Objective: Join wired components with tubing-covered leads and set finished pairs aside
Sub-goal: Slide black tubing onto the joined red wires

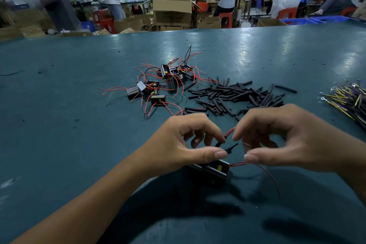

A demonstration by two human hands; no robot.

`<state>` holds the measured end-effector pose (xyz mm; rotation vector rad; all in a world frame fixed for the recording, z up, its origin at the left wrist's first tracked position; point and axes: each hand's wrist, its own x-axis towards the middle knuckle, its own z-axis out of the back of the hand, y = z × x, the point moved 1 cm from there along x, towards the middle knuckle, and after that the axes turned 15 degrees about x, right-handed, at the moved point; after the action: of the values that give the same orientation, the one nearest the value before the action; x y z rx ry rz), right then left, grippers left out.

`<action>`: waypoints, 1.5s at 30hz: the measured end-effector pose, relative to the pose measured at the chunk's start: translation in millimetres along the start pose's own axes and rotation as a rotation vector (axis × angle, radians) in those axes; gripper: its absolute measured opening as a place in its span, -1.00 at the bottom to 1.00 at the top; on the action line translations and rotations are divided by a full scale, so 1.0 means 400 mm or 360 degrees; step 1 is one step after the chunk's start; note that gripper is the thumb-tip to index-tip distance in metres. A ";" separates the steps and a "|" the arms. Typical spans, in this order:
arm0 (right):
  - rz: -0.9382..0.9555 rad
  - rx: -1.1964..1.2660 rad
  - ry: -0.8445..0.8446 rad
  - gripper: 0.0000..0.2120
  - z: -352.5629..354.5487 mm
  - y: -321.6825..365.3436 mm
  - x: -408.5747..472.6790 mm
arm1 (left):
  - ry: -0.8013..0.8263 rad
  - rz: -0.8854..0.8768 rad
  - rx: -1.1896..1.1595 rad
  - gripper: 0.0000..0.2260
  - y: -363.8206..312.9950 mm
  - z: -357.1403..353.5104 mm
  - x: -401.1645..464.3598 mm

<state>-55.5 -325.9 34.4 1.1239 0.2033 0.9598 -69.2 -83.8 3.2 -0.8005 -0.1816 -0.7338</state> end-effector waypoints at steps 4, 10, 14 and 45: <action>0.0088 -0.0266 -0.0044 -0.85 -0.034 -0.002 0.016 | 0.0026 -0.0071 0.0139 -0.86 -0.003 -0.017 0.007; 0.0143 -0.0289 -0.0260 -0.82 -0.038 -0.001 0.020 | 0.0022 -0.0089 0.0305 -0.91 0.000 -0.028 0.010; 0.0117 -0.0251 -0.0317 -0.86 -0.030 -0.001 0.020 | 0.0071 0.0014 0.0275 -0.91 0.014 -0.028 0.009; -0.0573 -0.1075 0.0156 -0.65 -0.092 -0.091 0.031 | 0.0472 0.0334 0.0941 -0.59 0.057 -0.020 -0.001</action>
<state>-49.5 -295.6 -9.0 0.3999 0.1370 0.6792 -55.2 -78.7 -16.1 -0.1398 -0.0392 -0.5484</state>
